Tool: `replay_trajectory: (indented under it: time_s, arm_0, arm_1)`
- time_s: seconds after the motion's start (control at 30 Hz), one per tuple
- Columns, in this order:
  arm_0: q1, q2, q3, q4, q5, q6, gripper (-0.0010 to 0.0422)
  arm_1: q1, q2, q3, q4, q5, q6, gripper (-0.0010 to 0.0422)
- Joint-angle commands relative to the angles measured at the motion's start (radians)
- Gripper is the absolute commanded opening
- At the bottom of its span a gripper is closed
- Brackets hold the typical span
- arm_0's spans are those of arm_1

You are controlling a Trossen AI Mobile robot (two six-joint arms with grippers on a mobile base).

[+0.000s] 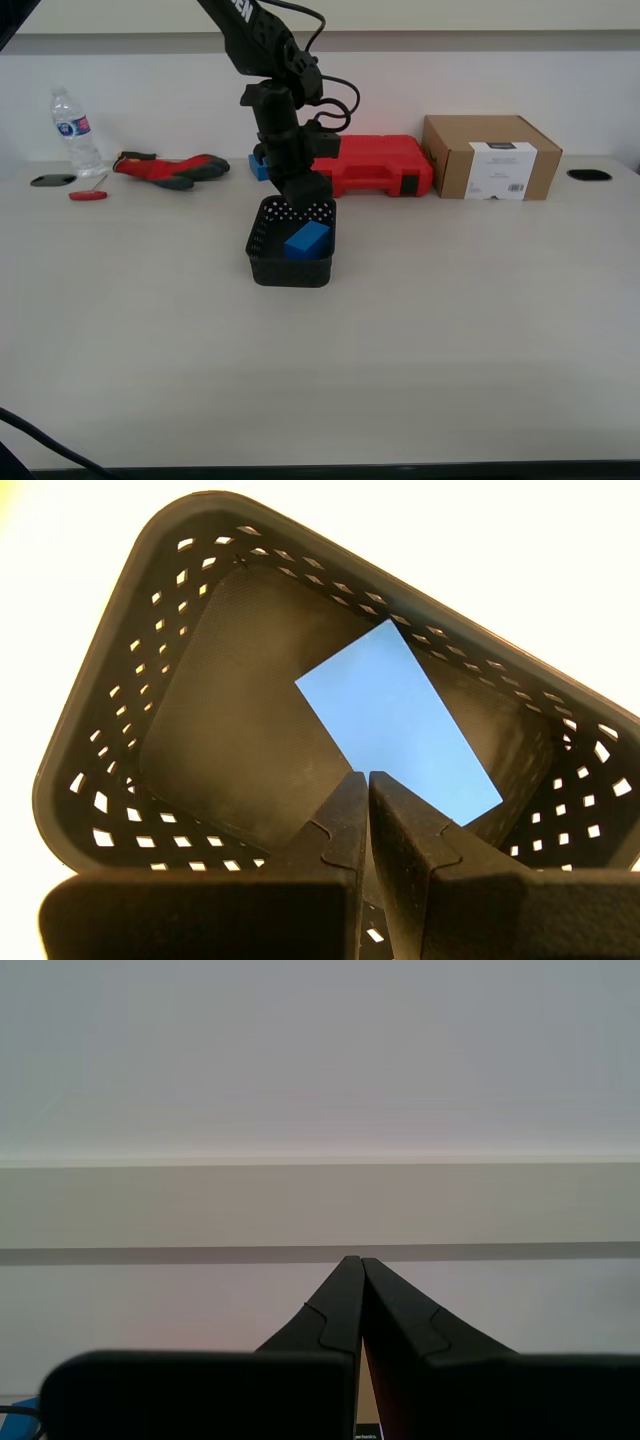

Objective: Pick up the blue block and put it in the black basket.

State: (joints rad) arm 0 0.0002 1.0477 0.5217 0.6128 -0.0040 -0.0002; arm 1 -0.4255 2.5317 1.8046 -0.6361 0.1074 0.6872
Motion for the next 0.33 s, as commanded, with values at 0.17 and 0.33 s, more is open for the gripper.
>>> replay_trajectory:
  time_s: [0.17,0.33]
  arm_0:
    - [0.0,0.0,0.002,0.004,-0.001,0.0,0.0]
    - [0.0,0.0,0.002,0.004,-0.001,0.0,0.0]
  arm_1:
    - [-0.001,0.0,0.0,0.006,0.005,0.004,0.0]
    - [-0.001,0.0,0.0,0.011,0.005,0.004,0.0]
